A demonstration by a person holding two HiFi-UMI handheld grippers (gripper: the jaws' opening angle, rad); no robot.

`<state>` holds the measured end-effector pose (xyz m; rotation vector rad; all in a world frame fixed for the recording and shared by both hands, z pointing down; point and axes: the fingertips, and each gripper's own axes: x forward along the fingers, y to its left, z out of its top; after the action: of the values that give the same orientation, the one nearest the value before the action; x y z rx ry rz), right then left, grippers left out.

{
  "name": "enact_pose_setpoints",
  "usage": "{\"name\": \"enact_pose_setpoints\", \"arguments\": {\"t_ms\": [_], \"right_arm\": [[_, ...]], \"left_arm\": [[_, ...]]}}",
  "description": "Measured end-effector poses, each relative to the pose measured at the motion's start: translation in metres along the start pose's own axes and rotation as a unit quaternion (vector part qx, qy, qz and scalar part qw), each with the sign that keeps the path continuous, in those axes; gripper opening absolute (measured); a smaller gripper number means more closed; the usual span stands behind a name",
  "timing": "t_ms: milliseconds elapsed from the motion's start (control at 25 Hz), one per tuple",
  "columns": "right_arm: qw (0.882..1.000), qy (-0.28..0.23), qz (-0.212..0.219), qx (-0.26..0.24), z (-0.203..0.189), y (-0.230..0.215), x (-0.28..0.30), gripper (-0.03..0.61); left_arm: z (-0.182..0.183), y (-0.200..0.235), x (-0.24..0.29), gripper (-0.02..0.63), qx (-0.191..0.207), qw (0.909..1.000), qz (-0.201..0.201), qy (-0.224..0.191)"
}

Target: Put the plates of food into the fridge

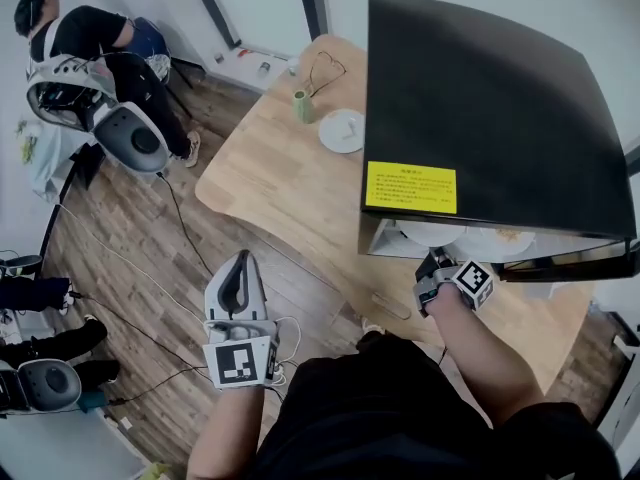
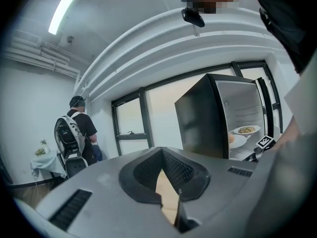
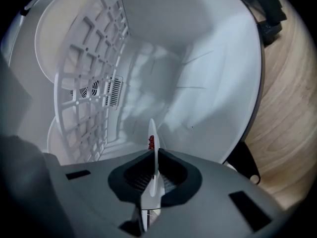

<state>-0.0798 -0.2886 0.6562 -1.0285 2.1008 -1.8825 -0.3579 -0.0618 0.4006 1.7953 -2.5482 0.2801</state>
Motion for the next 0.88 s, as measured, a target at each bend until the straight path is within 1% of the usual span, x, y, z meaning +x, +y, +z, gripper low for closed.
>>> {"name": "enact_pose_setpoints", "arguments": {"t_ms": [120, 200, 320, 400, 480, 560, 640, 720, 800, 880], "right_arm": [[1.000, -0.001, -0.014, -0.013, -0.003, -0.001, 0.004, 0.034], [0.999, -0.007, -0.024, -0.033, -0.001, -0.001, 0.005, 0.034], [0.995, 0.003, -0.047, -0.087, -0.001, 0.001, 0.006, 0.034], [0.989, 0.020, -0.082, -0.124, -0.002, -0.005, 0.005, 0.034], [0.981, 0.032, -0.118, -0.154, -0.002, -0.012, 0.003, 0.059], [0.974, 0.034, -0.136, -0.180, 0.000, -0.014, 0.001, 0.080], [0.966, 0.034, -0.146, -0.211, 0.002, -0.012, 0.000, 0.113], [0.958, 0.035, -0.155, -0.239, 0.003, -0.010, -0.001, 0.174], [0.953, 0.036, -0.162, -0.252, 0.006, -0.009, -0.003, 0.207], [0.951, 0.031, -0.167, -0.259, 0.010, -0.009, -0.007, 0.210]], "left_arm": [[-0.003, 0.007, -0.003, 0.005, 0.009, 0.9999, 0.004, 0.005], [-0.004, 0.012, -0.004, 0.005, 0.004, 0.9999, 0.008, 0.005], [-0.002, 0.017, -0.005, 0.005, -0.002, 0.9999, 0.012, 0.005], [-0.001, 0.019, -0.006, 0.005, 0.005, 0.9999, 0.013, 0.003], [0.001, 0.017, -0.005, 0.005, 0.009, 0.9999, 0.010, 0.004], [0.002, 0.013, -0.005, 0.005, 0.012, 0.9999, 0.007, 0.003], [0.002, 0.013, -0.005, 0.005, 0.017, 0.9998, 0.006, 0.000], [0.004, 0.013, -0.006, 0.005, 0.016, 0.9999, 0.006, 0.000], [0.006, 0.010, -0.006, 0.005, 0.009, 1.0000, 0.003, -0.003], [0.008, 0.006, -0.006, 0.005, 0.004, 1.0000, -0.002, -0.008]]}}
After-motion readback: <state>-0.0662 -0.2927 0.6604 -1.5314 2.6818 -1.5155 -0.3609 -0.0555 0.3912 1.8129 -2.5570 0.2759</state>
